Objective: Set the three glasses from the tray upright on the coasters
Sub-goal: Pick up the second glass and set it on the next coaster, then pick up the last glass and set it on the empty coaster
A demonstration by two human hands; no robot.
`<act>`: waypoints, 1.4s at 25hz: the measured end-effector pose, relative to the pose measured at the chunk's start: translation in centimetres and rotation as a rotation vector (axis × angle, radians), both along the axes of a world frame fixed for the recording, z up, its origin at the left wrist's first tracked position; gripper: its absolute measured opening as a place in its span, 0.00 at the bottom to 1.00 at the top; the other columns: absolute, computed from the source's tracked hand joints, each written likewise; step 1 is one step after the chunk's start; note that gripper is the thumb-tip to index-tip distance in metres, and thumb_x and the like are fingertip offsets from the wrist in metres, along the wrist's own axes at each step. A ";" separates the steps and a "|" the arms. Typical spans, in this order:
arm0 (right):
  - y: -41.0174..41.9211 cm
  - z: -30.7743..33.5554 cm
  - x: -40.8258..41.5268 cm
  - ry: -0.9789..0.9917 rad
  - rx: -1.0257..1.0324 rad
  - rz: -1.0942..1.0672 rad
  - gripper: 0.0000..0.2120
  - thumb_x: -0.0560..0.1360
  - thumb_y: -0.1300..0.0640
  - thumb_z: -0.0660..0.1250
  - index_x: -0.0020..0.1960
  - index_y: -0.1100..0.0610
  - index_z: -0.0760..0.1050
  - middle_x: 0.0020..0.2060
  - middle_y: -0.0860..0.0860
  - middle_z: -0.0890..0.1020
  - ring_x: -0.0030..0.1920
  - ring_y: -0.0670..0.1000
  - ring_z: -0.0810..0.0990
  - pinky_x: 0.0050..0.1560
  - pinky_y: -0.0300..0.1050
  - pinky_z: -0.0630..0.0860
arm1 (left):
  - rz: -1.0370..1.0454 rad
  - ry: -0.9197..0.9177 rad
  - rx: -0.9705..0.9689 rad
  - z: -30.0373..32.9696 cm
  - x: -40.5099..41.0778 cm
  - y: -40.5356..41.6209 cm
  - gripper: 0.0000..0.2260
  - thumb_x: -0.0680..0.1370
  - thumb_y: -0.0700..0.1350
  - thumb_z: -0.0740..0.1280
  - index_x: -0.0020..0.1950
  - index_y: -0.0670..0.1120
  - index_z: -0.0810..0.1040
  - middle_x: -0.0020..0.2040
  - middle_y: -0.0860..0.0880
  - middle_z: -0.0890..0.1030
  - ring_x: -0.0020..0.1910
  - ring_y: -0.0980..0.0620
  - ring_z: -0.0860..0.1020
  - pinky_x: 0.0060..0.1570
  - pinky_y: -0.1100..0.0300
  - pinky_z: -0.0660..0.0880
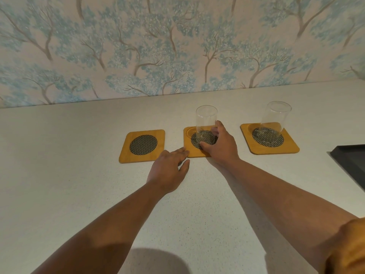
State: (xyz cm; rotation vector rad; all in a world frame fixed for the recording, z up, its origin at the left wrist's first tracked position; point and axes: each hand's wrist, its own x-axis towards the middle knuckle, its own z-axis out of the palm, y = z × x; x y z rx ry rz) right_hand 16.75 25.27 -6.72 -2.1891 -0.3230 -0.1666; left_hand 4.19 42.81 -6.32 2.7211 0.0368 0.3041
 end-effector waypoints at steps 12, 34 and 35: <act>-1.1 0.7 -1.4 -0.038 0.212 -0.019 0.58 0.68 0.44 0.78 0.83 0.51 0.42 0.81 0.51 0.59 0.78 0.49 0.59 0.68 0.38 0.56 | -0.007 0.001 0.006 -0.4 0.2 0.3 0.23 0.83 0.59 0.58 0.76 0.54 0.70 0.78 0.58 0.67 0.72 0.49 0.69 0.66 0.49 0.71; -41.1 8.4 -6.4 -0.262 -0.319 -0.228 0.27 0.74 0.62 0.66 0.73 0.58 0.72 0.71 0.54 0.76 0.71 0.55 0.72 0.71 0.46 0.64 | -0.390 -0.142 -0.164 4.4 4.2 -34.5 0.22 0.82 0.61 0.58 0.68 0.51 0.79 0.68 0.51 0.78 0.67 0.51 0.74 0.66 0.54 0.68; -43.4 8.5 -6.0 -0.273 -0.379 -0.249 0.28 0.74 0.62 0.66 0.74 0.59 0.71 0.71 0.56 0.75 0.71 0.57 0.72 0.71 0.49 0.65 | -0.390 -0.126 -0.142 4.1 4.6 -36.2 0.23 0.83 0.61 0.57 0.71 0.50 0.77 0.71 0.50 0.76 0.70 0.50 0.72 0.68 0.54 0.66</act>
